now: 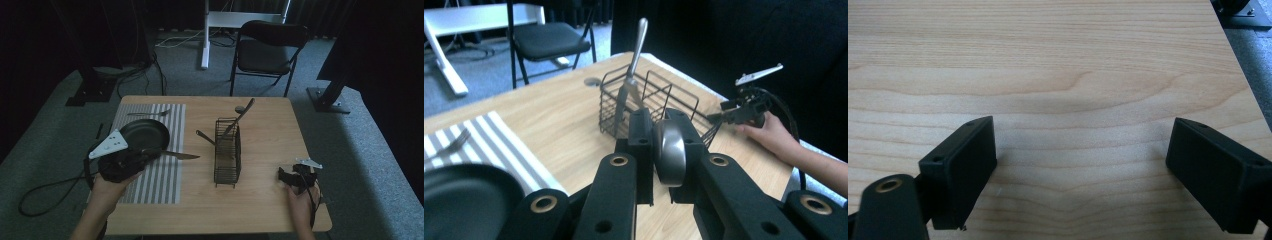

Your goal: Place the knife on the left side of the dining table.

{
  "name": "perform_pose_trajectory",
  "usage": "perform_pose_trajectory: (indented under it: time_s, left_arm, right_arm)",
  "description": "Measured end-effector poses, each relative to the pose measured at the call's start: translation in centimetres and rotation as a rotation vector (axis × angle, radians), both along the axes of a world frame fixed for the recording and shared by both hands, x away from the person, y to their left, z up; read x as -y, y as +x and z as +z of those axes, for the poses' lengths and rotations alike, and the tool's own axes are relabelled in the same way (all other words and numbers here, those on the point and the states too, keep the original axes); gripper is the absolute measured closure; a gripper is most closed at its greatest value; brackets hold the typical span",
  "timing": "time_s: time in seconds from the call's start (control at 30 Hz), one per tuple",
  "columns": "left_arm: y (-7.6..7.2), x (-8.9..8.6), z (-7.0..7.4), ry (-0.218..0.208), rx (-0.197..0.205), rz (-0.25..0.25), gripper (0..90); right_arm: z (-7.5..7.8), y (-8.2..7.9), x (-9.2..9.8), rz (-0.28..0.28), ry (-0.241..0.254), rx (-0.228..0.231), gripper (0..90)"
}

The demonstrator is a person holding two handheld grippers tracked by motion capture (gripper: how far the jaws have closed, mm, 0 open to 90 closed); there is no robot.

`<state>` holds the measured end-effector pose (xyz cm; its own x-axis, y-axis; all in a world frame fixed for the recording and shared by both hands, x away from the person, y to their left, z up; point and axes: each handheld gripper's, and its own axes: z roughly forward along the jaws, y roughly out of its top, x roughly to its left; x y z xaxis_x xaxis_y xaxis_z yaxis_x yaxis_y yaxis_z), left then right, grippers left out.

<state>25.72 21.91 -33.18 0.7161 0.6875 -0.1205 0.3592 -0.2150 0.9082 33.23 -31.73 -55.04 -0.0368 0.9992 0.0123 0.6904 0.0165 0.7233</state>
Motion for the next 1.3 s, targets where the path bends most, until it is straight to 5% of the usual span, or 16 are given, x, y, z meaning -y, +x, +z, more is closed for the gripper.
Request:
perform_pose_trajectory:
  time_s: [0.67,1.1,1.3]
  left_arm:
    - [0.7,-5.0,-5.8,0.002,-0.142,0.127,83.6]
    - [1.0,-6.2,-8.8,-0.006,-0.224,0.149,83.6]
    - [1.1,-6.6,-9.4,-0.045,-0.241,0.150,83.5]
  right_arm:
    - [0.0,0.0,0.0,0.000,0.000,0.000,11.8]
    - [0.0,0.0,0.0,0.000,-0.001,-0.001,11.8]
    - [0.0,0.0,0.0,0.000,-0.001,-0.001,11.8]
